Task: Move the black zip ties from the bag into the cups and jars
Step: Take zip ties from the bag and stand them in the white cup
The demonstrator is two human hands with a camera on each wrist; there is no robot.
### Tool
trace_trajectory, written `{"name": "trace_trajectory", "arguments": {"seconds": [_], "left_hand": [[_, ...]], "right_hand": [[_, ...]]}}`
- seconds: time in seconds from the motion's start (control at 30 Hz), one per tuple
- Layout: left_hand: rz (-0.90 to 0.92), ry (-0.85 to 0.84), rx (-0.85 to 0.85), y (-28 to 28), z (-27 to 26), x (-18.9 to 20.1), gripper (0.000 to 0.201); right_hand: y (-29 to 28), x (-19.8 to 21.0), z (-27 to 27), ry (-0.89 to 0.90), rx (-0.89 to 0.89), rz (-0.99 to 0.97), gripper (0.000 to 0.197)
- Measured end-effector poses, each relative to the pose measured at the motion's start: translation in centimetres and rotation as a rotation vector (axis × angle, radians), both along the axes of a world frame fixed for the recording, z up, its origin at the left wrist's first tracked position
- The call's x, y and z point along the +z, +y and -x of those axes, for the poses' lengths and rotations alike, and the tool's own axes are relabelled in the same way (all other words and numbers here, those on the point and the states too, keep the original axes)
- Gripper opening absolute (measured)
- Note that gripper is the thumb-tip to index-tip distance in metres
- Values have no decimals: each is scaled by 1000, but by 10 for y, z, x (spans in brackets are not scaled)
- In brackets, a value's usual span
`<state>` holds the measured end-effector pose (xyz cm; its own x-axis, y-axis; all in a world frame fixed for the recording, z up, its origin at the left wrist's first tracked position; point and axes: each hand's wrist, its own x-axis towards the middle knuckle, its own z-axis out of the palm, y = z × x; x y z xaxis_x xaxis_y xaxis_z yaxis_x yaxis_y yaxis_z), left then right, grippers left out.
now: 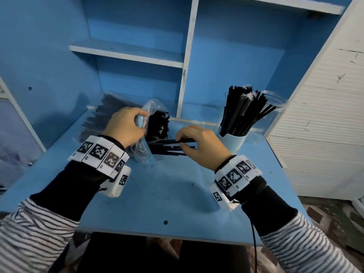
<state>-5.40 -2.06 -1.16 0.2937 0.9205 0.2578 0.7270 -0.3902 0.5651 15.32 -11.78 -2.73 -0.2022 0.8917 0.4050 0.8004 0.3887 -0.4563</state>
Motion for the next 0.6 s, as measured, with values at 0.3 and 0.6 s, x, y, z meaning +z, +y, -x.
{"name": "trace_trajectory", "arguments": {"seconds": [0.3, 0.6], "left_hand": [[-47, -74, 33, 9, 1, 3, 52], [-24, -124, 18, 16, 1, 4, 52]], "right_hand": [[31, -8, 22, 103, -78, 539, 36], [40, -8, 34, 122, -16, 370, 35]]}}
